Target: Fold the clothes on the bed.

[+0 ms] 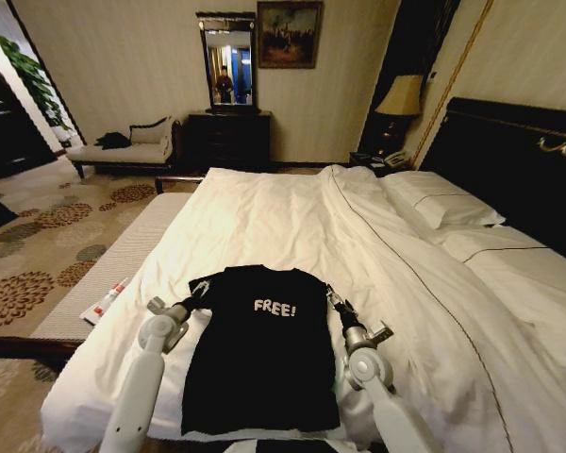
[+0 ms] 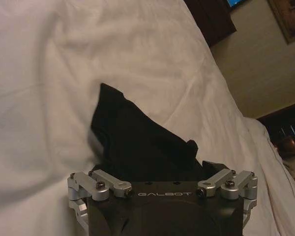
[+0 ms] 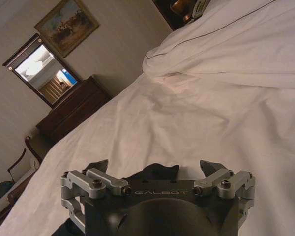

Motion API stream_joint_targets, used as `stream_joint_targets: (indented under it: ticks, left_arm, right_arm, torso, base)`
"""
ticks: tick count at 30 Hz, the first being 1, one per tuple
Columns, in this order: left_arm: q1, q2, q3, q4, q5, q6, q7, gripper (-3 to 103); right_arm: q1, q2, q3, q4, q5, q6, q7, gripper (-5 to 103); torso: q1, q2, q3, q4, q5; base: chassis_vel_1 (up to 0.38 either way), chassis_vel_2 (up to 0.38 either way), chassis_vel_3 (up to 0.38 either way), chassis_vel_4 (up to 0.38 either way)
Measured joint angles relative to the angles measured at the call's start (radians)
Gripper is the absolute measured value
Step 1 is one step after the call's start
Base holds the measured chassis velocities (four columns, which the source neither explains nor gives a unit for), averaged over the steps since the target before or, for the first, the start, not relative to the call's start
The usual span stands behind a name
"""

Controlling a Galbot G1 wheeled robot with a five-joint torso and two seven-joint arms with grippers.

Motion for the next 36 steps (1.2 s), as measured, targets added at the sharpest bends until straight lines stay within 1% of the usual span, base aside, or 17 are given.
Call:
stream_joint_targets:
  ticks: [6,12,20,27,29,30,31,33,36]
  left_arm:
    - [-0.046,-0.009,0.006,0.038,0.009,-0.01,0.001,100]
    - [-0.097,-0.002,-0.011,0.089,0.011,-0.012,0.003,100]
    - [-0.118,0.013,-0.012,0.136,0.034,-0.014,0.023,100]
    - [-0.127,0.011,-0.008,0.157,0.052,-0.021,0.033,100]
    - [-0.127,0.01,-0.008,0.158,0.055,-0.024,0.035,93]
    - [-0.127,0.01,-0.008,0.158,0.056,-0.025,0.036,93]
    - [-0.127,0.01,-0.008,0.158,0.057,-0.027,0.037,82]
    - [-0.126,0.011,-0.01,0.158,0.058,-0.028,0.037,82]
    - [-0.12,0.017,-0.013,0.155,0.058,-0.03,0.037,66]
  right_arm:
    - [0.002,-0.003,0.005,-0.008,-0.002,-0.001,0.002,100]
    - [0.01,0.002,-0.002,-0.023,-0.008,-0.001,0.003,100]
    - [0.025,0.002,-0.014,-0.041,-0.011,-0.001,0.005,100]
    - [0.027,0.001,-0.017,-0.044,-0.011,-0.003,0.01,100]
    - [0.026,0.0,-0.017,-0.044,-0.011,-0.004,0.012,100]
    - [0.026,-0.001,-0.016,-0.045,-0.011,-0.004,0.013,100]
    - [0.025,-0.002,-0.016,-0.045,-0.011,-0.005,0.014,100]
    - [0.025,-0.002,-0.015,-0.045,-0.011,-0.005,0.014,100]
    - [0.025,-0.003,-0.015,-0.045,-0.011,-0.005,0.016,100]
  torso:
    - [0.0,0.0,0.0,-0.0001,-0.0001]
    - [0.0,0.0,0.0,-0.0001,-0.0001]
    - [0.0,0.0,0.0,0.0,-0.0002]
    - [0.0,0.0,0.0,0.0,-0.0001]
    - [0.0,0.0,0.0,-0.0001,-0.0001]
    - [0.0,0.0,0.0,0.0,-0.0001]
    - [0.0,0.0,0.0,-0.0001,-0.0001]
    - [0.0,0.0,0.0,-0.0001,-0.0002]
    - [0.0,0.0,0.0,-0.0001,-0.0001]
  base:
    - [0.0,0.0,0.0,0.0]
    - [0.0,0.0,0.0,0.0]
    - [0.0,0.0,0.0,0.0]
    - [0.0,0.0,0.0,0.0]
    - [0.0,0.0,0.0,0.0]
    - [0.0,0.0,0.0,0.0]
    - [0.0,0.0,0.0,0.0]
    - [0.0,0.0,0.0,0.0]
    - [0.0,0.0,0.0,0.0]
